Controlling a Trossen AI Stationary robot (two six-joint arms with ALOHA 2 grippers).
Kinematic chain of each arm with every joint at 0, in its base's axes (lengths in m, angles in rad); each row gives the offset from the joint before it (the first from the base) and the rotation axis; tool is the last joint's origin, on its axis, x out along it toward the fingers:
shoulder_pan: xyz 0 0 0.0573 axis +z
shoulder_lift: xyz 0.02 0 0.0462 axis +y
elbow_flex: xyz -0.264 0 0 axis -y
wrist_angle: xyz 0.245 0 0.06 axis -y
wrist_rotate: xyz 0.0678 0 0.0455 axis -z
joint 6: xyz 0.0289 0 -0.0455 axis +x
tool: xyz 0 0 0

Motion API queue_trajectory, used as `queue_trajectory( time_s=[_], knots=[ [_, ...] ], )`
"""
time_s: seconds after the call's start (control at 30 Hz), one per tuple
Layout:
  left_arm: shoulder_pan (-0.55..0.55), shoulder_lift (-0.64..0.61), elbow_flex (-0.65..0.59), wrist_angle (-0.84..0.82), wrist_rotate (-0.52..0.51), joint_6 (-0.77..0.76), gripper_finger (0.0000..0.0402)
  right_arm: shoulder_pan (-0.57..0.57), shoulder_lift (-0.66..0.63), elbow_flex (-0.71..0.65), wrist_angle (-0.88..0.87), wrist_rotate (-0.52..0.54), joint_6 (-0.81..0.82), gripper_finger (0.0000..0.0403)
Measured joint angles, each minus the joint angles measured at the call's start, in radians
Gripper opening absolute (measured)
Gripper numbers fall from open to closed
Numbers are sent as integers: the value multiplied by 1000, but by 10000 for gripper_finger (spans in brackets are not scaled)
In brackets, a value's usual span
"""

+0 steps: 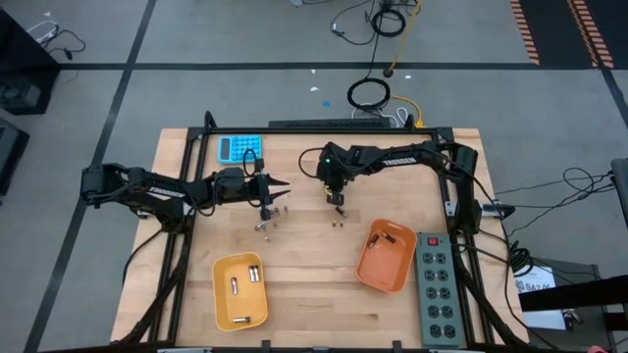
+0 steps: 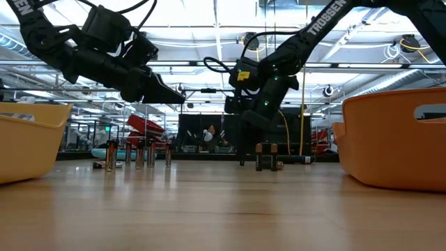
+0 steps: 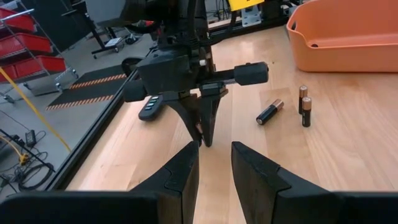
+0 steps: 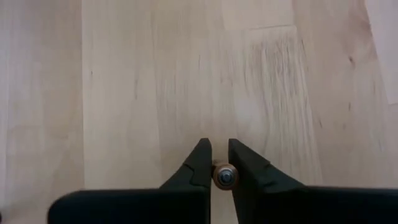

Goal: Sort batteries
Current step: Put the brown battery into the orange bin

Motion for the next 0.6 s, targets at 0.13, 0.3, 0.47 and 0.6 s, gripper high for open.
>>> queue_trajectory(
  time_s=[0.13, 0.3, 0.47, 0.6],
  knots=[
    [0, 0, 0, 0, 0, 0, 105, 8, -49, -1, -55, 103, -34, 16],
    [0, 0, 0, -5, 0, -6, 105, 70, -216, -15, -188, 8, -213, 16],
    [0, 0, 0, -31, 0, -6, 105, 74, -418, -132, -193, -321, -117, 16],
    [0, 0, 0, -31, 0, -6, 105, 66, -556, -290, -204, -577, 62, 16]
  ],
)
